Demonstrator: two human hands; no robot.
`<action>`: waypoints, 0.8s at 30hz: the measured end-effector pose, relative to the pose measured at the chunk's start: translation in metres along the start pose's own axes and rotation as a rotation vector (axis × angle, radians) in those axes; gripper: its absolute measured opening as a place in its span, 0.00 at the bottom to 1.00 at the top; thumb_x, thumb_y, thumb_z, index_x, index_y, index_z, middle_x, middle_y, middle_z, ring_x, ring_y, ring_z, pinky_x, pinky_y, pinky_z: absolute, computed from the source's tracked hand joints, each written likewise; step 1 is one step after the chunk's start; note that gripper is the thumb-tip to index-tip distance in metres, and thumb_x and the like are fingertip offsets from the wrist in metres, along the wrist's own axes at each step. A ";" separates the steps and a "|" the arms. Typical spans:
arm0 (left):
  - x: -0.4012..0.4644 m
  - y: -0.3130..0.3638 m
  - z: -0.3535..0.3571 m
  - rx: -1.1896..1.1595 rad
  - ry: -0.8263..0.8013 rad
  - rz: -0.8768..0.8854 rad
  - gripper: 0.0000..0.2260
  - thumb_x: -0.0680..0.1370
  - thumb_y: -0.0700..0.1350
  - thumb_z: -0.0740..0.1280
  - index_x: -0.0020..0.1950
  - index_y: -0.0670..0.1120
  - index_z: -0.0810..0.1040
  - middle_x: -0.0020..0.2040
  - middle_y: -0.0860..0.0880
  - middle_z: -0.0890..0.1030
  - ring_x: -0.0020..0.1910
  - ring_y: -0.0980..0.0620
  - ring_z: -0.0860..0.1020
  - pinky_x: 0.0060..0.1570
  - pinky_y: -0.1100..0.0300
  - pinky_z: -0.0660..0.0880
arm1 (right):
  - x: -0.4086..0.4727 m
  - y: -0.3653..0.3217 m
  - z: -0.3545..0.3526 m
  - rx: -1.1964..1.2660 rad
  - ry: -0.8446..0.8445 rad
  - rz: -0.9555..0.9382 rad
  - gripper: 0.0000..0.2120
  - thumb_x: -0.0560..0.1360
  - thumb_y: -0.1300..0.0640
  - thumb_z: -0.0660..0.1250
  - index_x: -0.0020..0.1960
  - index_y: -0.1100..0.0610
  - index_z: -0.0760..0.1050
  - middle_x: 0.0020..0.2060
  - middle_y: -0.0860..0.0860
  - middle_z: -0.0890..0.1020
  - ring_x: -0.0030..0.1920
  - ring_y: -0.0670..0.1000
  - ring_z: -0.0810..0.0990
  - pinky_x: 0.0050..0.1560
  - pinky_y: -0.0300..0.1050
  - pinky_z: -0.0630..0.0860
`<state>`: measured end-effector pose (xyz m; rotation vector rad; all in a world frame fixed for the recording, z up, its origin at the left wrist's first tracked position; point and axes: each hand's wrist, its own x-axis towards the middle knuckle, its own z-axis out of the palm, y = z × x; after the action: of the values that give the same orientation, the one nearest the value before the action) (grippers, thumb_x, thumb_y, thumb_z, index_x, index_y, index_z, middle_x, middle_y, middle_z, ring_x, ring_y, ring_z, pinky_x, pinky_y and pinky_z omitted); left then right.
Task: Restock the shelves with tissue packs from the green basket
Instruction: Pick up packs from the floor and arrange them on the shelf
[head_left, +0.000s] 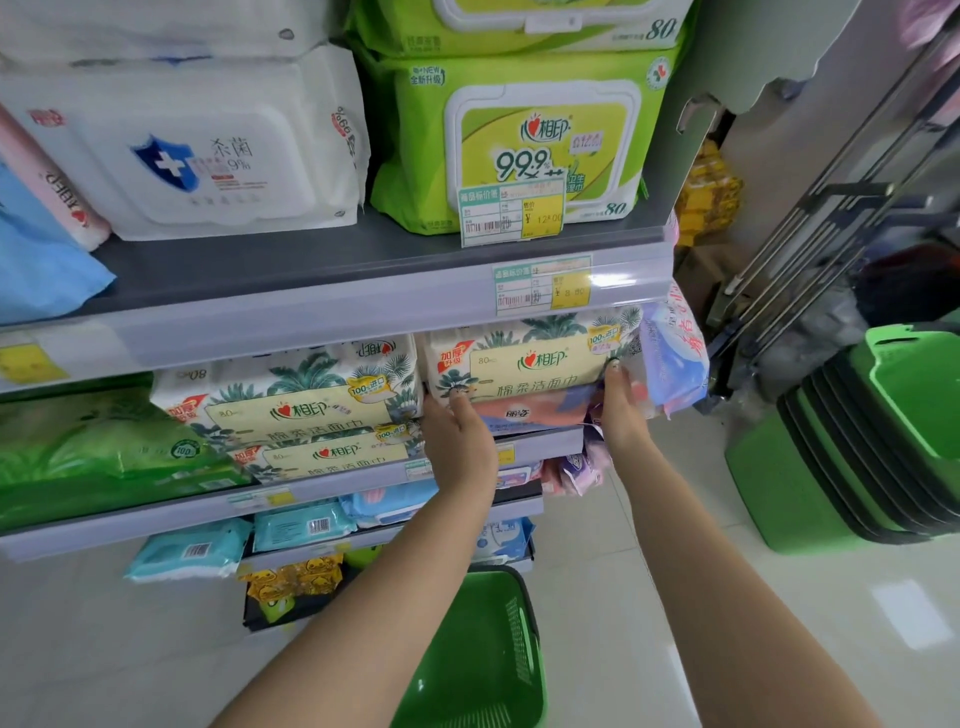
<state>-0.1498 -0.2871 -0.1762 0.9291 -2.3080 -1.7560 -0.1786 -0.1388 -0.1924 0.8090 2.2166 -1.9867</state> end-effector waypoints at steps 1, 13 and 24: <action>0.001 0.002 0.003 -0.007 0.032 -0.022 0.20 0.82 0.49 0.50 0.72 0.41 0.62 0.67 0.42 0.70 0.65 0.42 0.70 0.58 0.51 0.67 | 0.000 0.001 0.000 -0.018 -0.005 -0.017 0.32 0.73 0.34 0.50 0.72 0.48 0.61 0.69 0.54 0.67 0.70 0.57 0.65 0.71 0.56 0.60; -0.001 0.005 0.003 -0.137 -0.036 -0.130 0.16 0.83 0.47 0.47 0.68 0.41 0.61 0.57 0.46 0.71 0.49 0.51 0.67 0.49 0.56 0.63 | 0.003 0.005 0.002 -0.139 -0.015 -0.035 0.26 0.81 0.44 0.48 0.76 0.51 0.53 0.73 0.55 0.62 0.72 0.57 0.61 0.69 0.51 0.57; 0.011 0.006 0.009 0.059 0.036 -0.109 0.22 0.82 0.53 0.51 0.66 0.37 0.66 0.64 0.39 0.72 0.62 0.41 0.71 0.52 0.51 0.67 | -0.008 -0.006 0.016 -0.200 0.080 -0.014 0.26 0.81 0.43 0.48 0.76 0.48 0.50 0.73 0.55 0.63 0.71 0.59 0.62 0.67 0.50 0.60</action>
<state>-0.1642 -0.2845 -0.1770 1.1070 -2.3407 -1.7034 -0.1791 -0.1568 -0.1863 0.8637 2.4222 -1.7294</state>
